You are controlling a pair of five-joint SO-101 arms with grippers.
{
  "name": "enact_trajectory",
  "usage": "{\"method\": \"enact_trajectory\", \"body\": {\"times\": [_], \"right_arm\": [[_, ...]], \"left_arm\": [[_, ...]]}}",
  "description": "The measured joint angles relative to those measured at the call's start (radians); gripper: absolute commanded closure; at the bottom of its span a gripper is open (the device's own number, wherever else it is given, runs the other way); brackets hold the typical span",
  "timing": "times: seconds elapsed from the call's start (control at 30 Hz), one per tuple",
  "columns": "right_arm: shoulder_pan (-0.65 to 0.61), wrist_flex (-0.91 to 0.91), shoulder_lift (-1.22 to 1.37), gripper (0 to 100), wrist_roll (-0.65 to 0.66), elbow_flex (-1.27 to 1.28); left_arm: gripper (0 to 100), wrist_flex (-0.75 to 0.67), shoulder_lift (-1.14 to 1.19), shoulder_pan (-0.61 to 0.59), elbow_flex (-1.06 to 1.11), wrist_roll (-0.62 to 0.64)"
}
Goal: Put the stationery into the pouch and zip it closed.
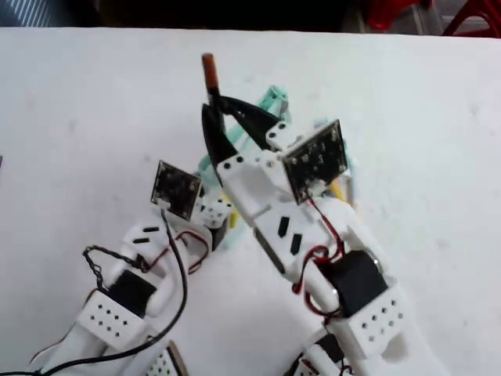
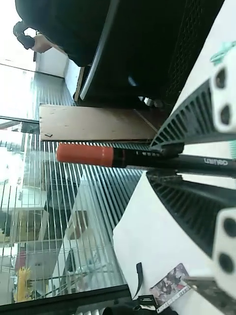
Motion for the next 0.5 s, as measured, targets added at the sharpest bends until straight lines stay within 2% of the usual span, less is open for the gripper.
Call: {"method": "enact_trajectory", "body": {"times": [0.37, 0.43, 0.5], "right_arm": [[0.002, 0.147, -0.029, 97.9, 0.068, 0.0], [0.003, 0.147, -0.029, 93.4, 0.068, 0.0], [0.005, 0.16, -0.029, 84.2, 0.068, 0.0]], "left_arm": [[86, 0.0, 0.0, 0.0, 0.0, 0.0], [86, 0.0, 0.0, 0.0, 0.0, 0.0], [86, 0.0, 0.0, 0.0, 0.0, 0.0]]}}
